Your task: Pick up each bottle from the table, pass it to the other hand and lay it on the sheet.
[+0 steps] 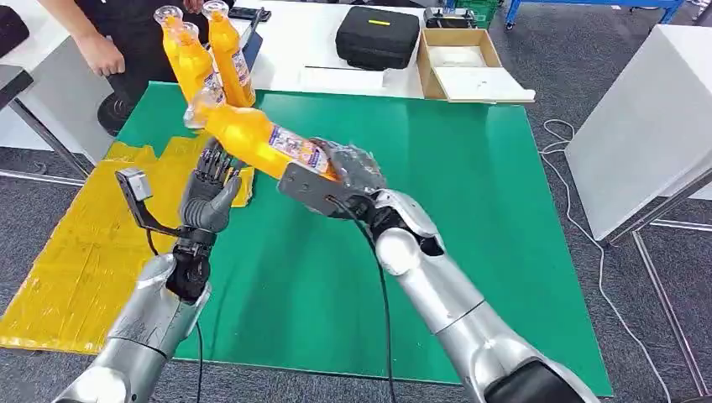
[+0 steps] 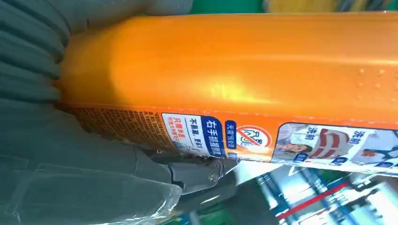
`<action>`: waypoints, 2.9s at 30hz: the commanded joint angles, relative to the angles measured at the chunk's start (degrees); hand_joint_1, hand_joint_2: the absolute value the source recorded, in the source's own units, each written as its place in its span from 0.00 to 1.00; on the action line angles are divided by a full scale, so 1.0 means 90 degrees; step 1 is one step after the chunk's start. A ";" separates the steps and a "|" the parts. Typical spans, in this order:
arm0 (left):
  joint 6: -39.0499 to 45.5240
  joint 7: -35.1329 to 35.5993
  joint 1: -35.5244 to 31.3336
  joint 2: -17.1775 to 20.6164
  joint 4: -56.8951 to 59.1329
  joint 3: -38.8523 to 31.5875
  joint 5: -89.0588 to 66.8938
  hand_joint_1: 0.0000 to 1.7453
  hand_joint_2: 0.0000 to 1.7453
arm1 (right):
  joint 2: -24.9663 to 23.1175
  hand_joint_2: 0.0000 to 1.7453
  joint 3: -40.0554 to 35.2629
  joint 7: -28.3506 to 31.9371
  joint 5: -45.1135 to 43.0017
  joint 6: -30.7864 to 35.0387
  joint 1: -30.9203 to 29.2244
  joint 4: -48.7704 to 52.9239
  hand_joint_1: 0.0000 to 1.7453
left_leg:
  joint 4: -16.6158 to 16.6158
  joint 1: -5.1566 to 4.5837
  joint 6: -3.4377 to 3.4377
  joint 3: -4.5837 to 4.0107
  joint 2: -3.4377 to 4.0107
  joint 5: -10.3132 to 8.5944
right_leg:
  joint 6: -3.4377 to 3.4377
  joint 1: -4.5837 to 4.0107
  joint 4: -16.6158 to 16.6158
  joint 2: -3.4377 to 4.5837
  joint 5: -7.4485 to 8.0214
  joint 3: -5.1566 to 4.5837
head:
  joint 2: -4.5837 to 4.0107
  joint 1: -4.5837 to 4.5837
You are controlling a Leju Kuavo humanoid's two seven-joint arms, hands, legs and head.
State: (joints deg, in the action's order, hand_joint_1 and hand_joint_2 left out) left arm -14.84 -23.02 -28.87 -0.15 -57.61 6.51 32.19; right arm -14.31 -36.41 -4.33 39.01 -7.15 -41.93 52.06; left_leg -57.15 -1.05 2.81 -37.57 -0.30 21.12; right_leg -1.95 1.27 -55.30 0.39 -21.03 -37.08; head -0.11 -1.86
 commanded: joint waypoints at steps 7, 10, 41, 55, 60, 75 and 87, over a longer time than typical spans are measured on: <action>0.0409 0.0187 -0.0474 -0.0244 -0.0532 0.0589 0.0498 0.00 1.00 | -0.0632 1.00 -0.2093 -0.0138 -0.1320 0.0264 -0.0635 -0.1425 1.00 | -0.0011 0.0015 -0.0028 0.0031 -0.0011 0.0019 | 0.0018 -0.0010 -0.0006 -0.0016 -0.0023 0.0037 | 0.0000 0.0002; 0.0418 0.0188 -0.0412 -0.0235 -0.0596 0.0609 0.0509 0.00 1.00 | -0.0632 1.00 -0.2175 -0.0169 -0.1393 0.0256 -0.0658 -0.1429 1.00 | 0.0000 0.0009 -0.0014 0.0009 -0.0009 0.0004 | 0.0010 -0.0005 0.0003 -0.0010 -0.0007 0.0013 | 0.0000 0.0000; 0.0651 0.0273 -0.0265 -0.0450 -0.1051 0.0366 0.0238 1.00 1.00 | -0.0632 1.00 -0.2624 -0.0304 -0.1750 0.0359 -0.0687 -0.1605 1.00 | -0.0005 0.0014 -0.0022 0.0016 -0.0018 0.0008 | 0.0015 -0.0012 0.0002 -0.0021 -0.0014 0.0022 | 0.0000 0.0000; 0.0490 0.0280 -0.0246 -0.0338 -0.0954 0.0150 0.0325 1.00 1.00 | -0.0632 1.00 -0.2536 -0.0277 -0.1705 0.0334 -0.0708 -0.1883 1.00 | -0.0003 0.0013 -0.0020 0.0017 -0.0014 0.0007 | 0.0013 -0.0010 0.0003 -0.0016 -0.0012 0.0021 | 0.0000 0.0000; 0.0342 0.0188 -0.0125 -0.0222 -0.0949 -0.0038 0.0376 1.00 1.00 | -0.0632 1.00 -0.1888 0.0102 -0.1535 0.0621 -0.0754 -0.2141 0.31 | -0.0006 0.0017 -0.0032 0.0040 -0.0017 0.0018 | 0.0022 -0.0014 0.0000 -0.0021 -0.0023 0.0046 | 0.0000 0.0000; 0.0371 -0.0133 -0.0112 0.0353 -0.0343 -0.1090 -0.0528 1.00 1.00 | 0.0500 0.00 0.0699 0.0378 -0.0117 0.0641 0.0581 0.0532 0.00 | 0.0006 0.0012 -0.0021 0.0031 -0.0026 0.0007 | 0.0014 -0.0010 0.0012 -0.0027 -0.0014 0.0041 | 0.0000 0.0002; 0.4163 -0.0896 -0.1273 0.0803 0.1189 -0.1049 -0.5182 1.00 1.00 | 0.0511 0.00 0.0858 0.0322 0.0071 0.0545 0.0816 0.0775 0.00 | -0.0008 0.0020 -0.0038 0.0047 -0.0014 0.0020 | 0.0023 -0.0016 -0.0003 -0.0021 -0.0025 0.0052 | 0.0000 0.0000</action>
State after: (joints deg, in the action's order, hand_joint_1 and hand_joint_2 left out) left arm 14.60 -30.23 -33.42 5.18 -59.62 -3.23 -6.17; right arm -11.71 -30.16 -1.18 39.63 -1.68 -34.68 57.05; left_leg -57.15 -0.97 2.78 -37.59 -0.31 21.10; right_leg -1.94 1.23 -55.30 0.36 -21.03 -37.10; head -0.11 -1.86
